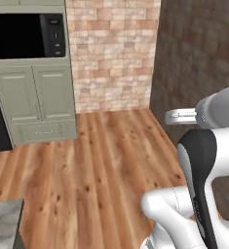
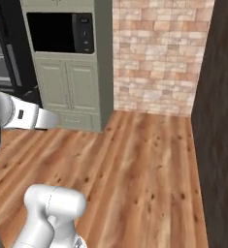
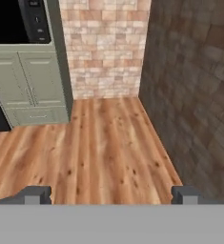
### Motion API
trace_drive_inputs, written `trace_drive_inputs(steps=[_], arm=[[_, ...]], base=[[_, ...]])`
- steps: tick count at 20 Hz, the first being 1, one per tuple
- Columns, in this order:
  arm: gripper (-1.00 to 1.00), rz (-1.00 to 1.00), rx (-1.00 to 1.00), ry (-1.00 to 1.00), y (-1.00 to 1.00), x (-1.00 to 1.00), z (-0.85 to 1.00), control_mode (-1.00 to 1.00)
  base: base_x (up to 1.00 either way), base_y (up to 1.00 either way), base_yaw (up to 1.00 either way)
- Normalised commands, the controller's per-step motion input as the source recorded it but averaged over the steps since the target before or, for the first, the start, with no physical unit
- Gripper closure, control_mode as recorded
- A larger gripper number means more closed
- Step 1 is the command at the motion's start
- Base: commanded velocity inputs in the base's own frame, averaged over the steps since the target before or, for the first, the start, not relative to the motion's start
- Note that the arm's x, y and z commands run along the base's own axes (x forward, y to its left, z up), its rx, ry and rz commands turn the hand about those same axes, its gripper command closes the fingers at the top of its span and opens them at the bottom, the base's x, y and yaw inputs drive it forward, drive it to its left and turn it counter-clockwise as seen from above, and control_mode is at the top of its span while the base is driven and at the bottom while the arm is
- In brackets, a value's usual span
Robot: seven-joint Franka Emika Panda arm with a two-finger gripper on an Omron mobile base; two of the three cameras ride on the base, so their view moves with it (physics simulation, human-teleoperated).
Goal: Take the donuts from the fridge and place them on the empty tray on the dining counter.
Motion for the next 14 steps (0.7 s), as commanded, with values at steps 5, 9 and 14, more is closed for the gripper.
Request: trace_drive_inputs(steps=[5,9,14], arm=[[-1.0,0.0,0.0,0.0,0.0,0.0,0.0,1.0],[-1.0,0.0,0.0,0.0,0.0,0.0,0.0,1.0],[-1.0,0.0,0.0,0.0,0.0,0.0,0.0,1.0]], base=[[1.0,0.0,0.0],[1.0,0.15,0.0],[1.0,0.91,0.07]])
